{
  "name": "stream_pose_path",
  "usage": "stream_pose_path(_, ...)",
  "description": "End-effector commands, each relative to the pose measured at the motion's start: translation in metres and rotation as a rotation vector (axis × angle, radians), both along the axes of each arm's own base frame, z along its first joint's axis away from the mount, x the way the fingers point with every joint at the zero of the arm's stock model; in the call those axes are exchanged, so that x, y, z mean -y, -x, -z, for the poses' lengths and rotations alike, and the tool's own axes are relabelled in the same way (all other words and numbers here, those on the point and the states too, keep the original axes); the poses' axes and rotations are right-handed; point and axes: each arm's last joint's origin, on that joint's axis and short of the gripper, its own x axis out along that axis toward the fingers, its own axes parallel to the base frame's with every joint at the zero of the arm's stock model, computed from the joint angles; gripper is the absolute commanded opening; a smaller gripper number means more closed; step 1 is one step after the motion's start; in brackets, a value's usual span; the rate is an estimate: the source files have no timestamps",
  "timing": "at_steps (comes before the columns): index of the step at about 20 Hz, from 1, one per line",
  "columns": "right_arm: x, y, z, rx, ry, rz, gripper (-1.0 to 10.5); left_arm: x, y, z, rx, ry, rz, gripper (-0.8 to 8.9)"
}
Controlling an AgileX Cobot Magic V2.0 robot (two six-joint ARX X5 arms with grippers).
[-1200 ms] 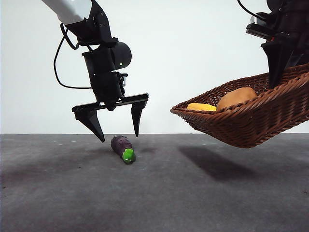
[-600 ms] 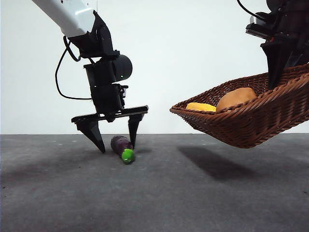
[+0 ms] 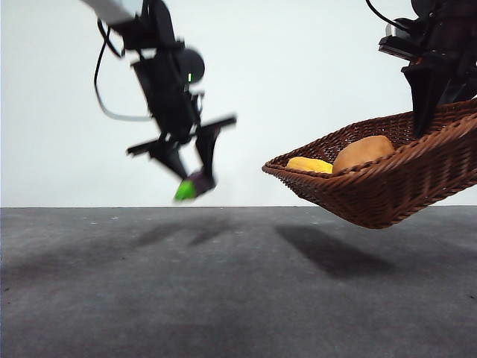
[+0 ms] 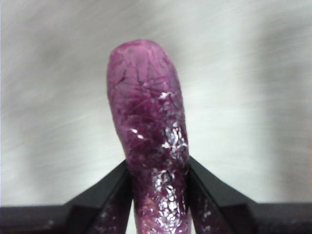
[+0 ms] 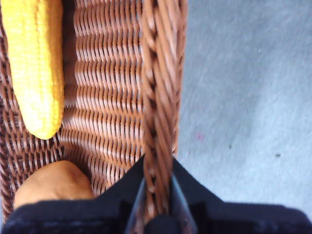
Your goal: Help me put the vegetables on the table into the basket
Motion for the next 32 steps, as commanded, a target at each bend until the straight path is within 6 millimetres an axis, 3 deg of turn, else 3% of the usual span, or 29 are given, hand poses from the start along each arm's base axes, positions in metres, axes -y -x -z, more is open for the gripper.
stream_pose_path(1, 0.0, 0.001, -0.001, -0.003, -0.023, 0.039, -0.1, 0.015, 0.019, -0.045, 0.06, 0.108, 0.116, -0.1)
stream_pose_path(4, 0.0, -0.001, 0.001, -0.015, -0.032, 0.07, -0.1, 0.04, 0.053, -0.081, 0.138, 0.116, 0.244, -0.1)
stream_pose_path(6, -0.002, -0.001, 0.001, -0.021, -0.067, 0.062, -0.1, 0.059, 0.075, -0.093, 0.156, 0.121, 0.317, -0.1)
stream_pose_path(10, -0.006, -0.002, -0.001, -0.025, -0.225, 0.01, -0.1, 0.098, 0.107, -0.095, 0.166, 0.122, 0.446, -0.1)
stream_pose_path(13, -0.007, -0.001, -0.002, -0.032, -0.261, -0.003, -0.1, 0.115, 0.12, -0.092, 0.196, 0.053, 0.421, -0.1)
stream_pose_path(17, -0.01, 0.002, -0.002, -0.049, -0.308, -0.055, -0.1, 0.117, 0.121, -0.092, 0.191, 0.037, 0.342, -0.09)
stream_pose_path(24, -0.019, 0.004, -0.002, -0.056, -0.319, -0.101, -0.1, 0.102, 0.107, -0.092, 0.134, 0.09, 0.249, 0.03)
stream_pose_path(25, -0.021, 0.004, -0.002, -0.055, -0.319, -0.108, -0.1, 0.1, 0.106, -0.092, 0.126, 0.088, 0.232, 0.37)
stream_pose_path(27, -0.021, 0.004, -0.002, -0.053, -0.322, -0.11, -0.1, 0.097, 0.104, -0.091, 0.12, 0.09, 0.217, 3.57)
stream_pose_path(28, -0.023, 0.004, -0.002, -0.052, -0.322, -0.116, -0.1, 0.097, 0.104, -0.091, 0.121, 0.089, 0.22, 4.38)
stream_pose_path(32, -0.025, 0.005, -0.002, -0.054, -0.32, -0.117, -0.1, 0.097, 0.103, -0.092, 0.131, 0.089, 0.229, 4.4)
